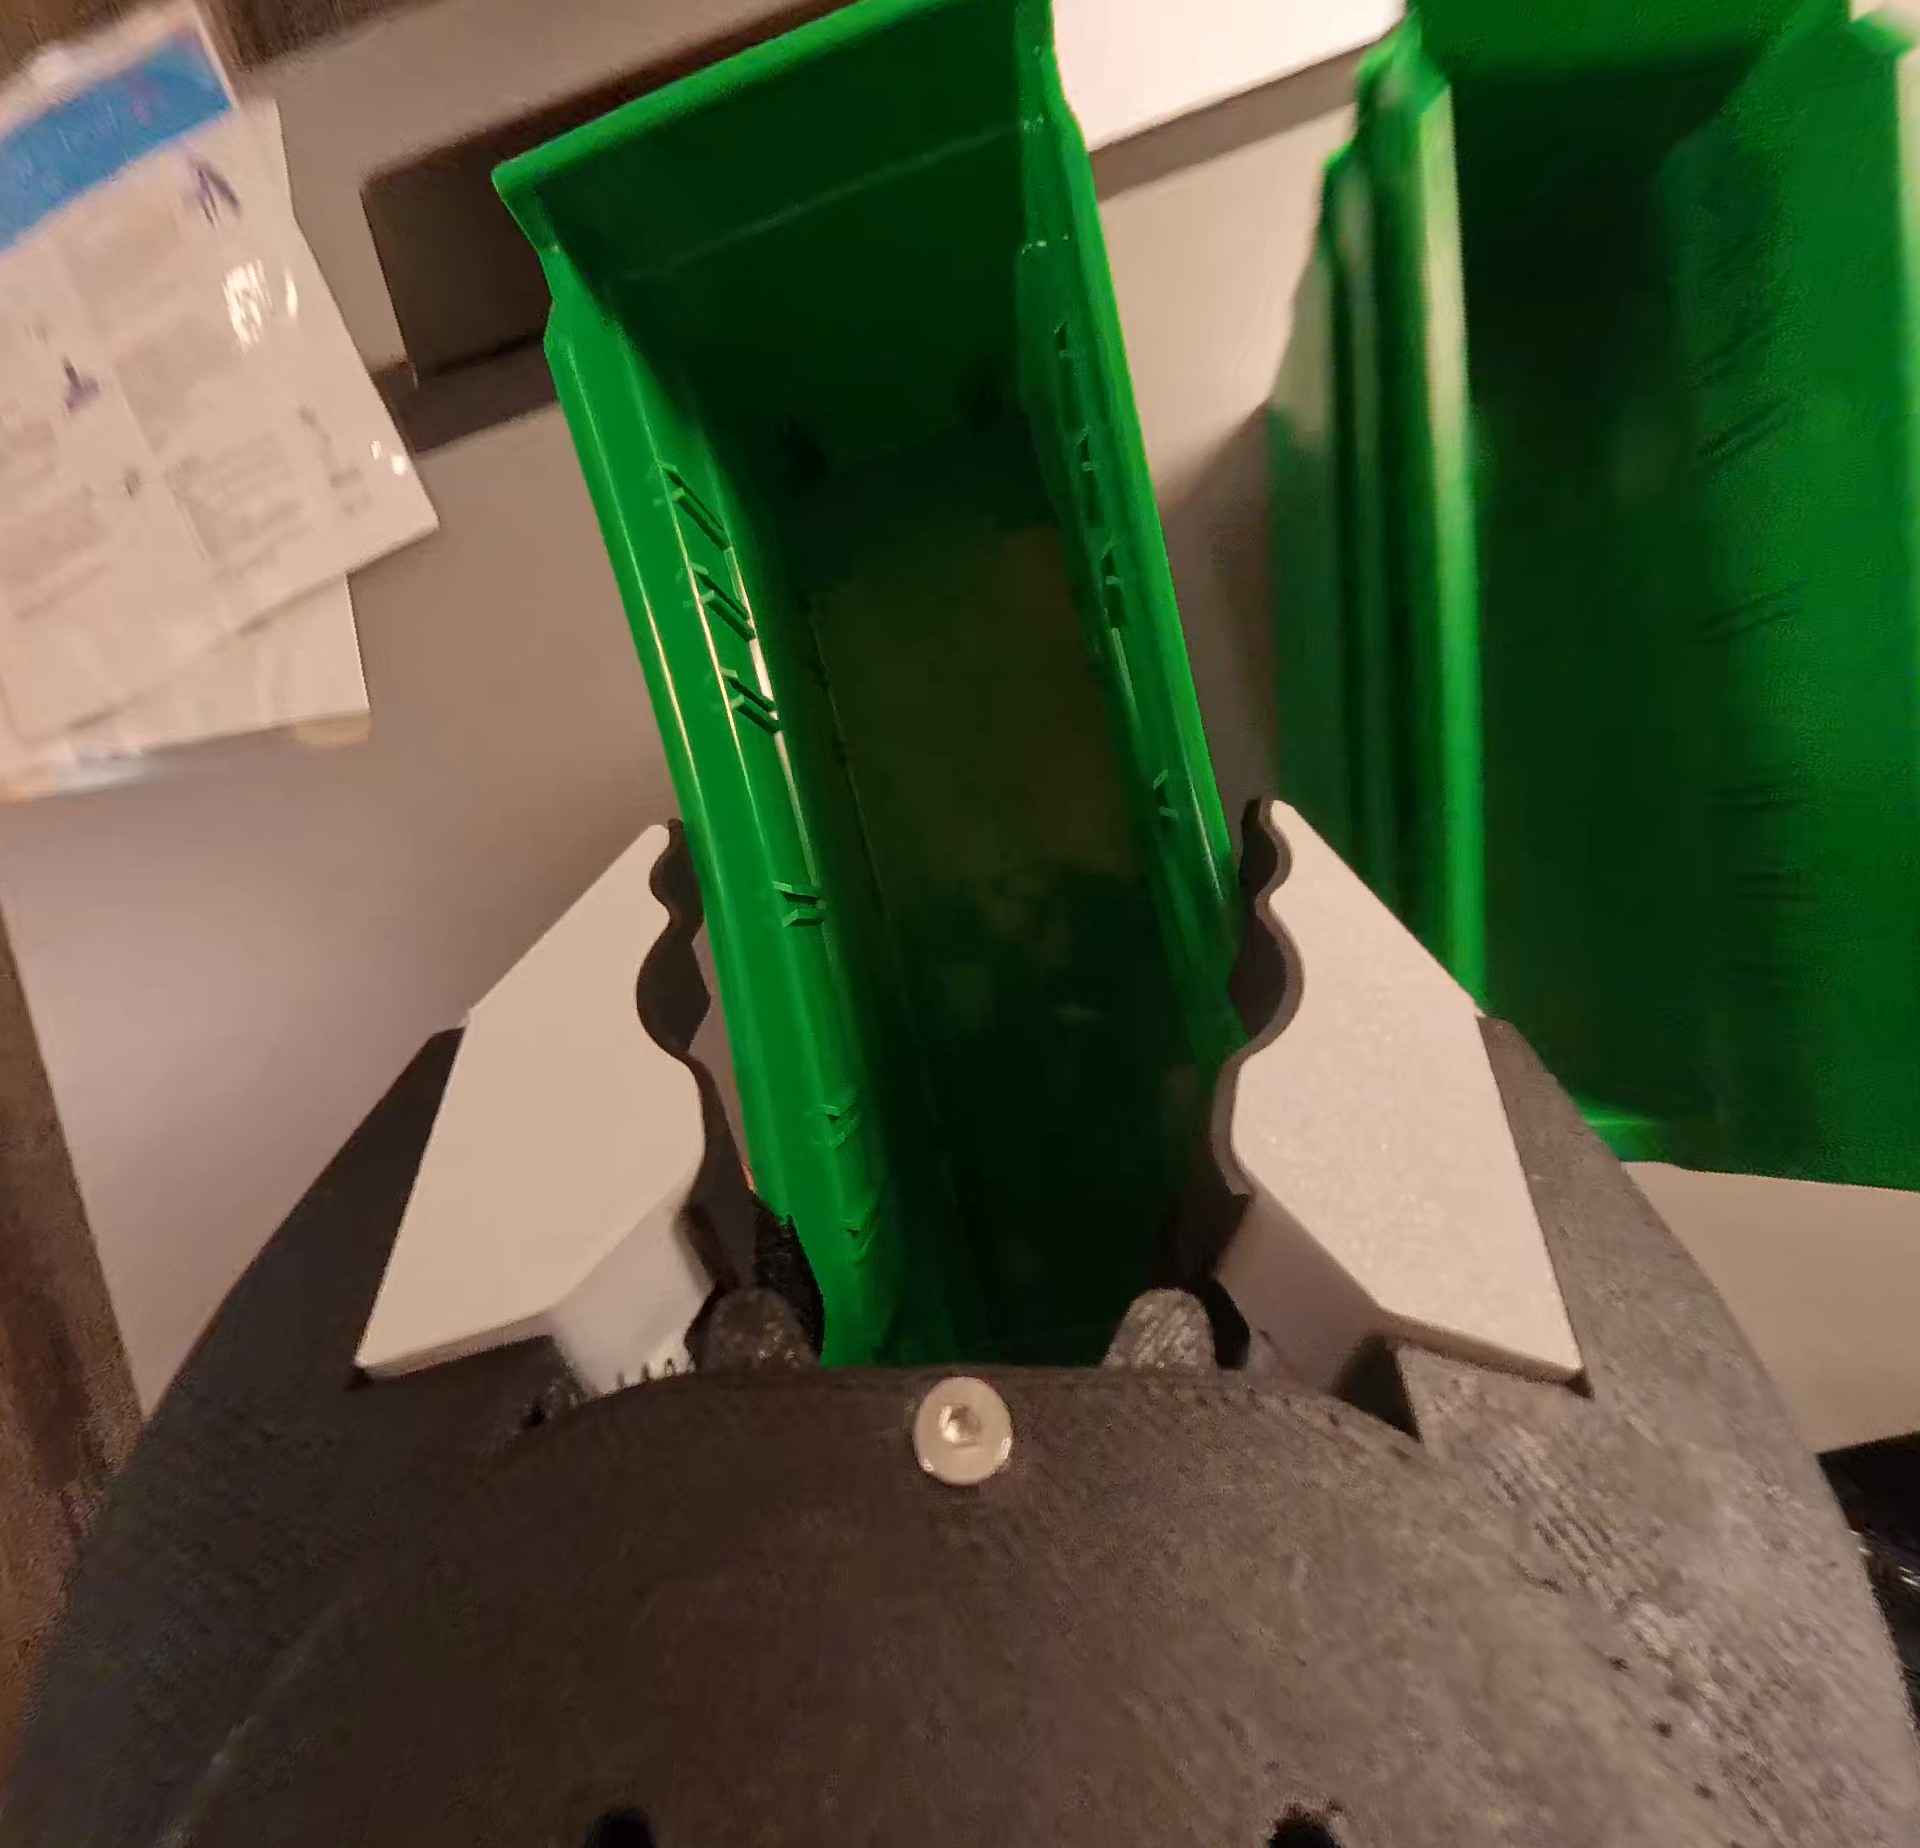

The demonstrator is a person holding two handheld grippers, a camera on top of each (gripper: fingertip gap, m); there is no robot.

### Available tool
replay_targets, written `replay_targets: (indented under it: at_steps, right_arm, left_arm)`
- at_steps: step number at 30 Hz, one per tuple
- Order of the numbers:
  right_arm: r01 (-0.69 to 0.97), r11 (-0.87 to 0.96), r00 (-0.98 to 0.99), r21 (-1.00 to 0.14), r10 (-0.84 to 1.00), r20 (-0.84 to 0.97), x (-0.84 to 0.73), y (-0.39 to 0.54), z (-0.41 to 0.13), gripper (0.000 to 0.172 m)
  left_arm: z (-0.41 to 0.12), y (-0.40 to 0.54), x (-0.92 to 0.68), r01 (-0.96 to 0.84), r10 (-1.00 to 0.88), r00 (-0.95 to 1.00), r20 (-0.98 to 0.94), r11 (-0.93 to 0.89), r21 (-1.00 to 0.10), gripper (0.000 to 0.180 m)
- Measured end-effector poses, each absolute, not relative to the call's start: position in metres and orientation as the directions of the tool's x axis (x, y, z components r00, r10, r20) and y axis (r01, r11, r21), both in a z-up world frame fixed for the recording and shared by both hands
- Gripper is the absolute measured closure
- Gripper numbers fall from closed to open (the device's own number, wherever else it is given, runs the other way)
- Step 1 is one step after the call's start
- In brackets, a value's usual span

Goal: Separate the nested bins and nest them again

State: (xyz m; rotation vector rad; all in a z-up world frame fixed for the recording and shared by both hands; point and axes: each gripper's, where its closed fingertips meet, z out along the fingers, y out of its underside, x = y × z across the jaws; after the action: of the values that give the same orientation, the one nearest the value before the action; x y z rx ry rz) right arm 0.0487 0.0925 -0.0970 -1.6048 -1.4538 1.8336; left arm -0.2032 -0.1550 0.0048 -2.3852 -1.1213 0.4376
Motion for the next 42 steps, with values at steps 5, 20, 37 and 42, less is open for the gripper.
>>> replay_targets:
  at_steps: [5,20,37,42]
  right_arm:
    - [0.373,-0.441,-0.325,-0.816,0.762,-0.56,0.049,0.093,-0.098,0.074]
    - [0.388,-0.435,-0.322,-0.813,0.762,-0.562,0.048,0.091,-0.1,0.074]
    - [0.378,-0.44,-0.328,-0.815,0.759,-0.562,0.05,0.091,-0.097,0.074]
    - [0.381,-0.438,-0.325,-0.814,0.761,-0.562,0.049,0.091,-0.098,0.074]
  left_arm:
    - [-0.063,-0.2,-0.211,0.681,0.806,0.576,-0.136,-0.564,-0.467,0.077]
    - [0.013,-0.119,-0.169,0.528,0.738,0.668,-0.094,-0.56,-0.638,0.063]
    - [-0.053,-0.005,-0.13,0.479,0.563,0.818,-0.119,-0.78,-0.401,0.056]
    - [-0.052,0.011,-0.125,0.475,0.562,0.818,-0.119,-0.779,-0.41,0.059]
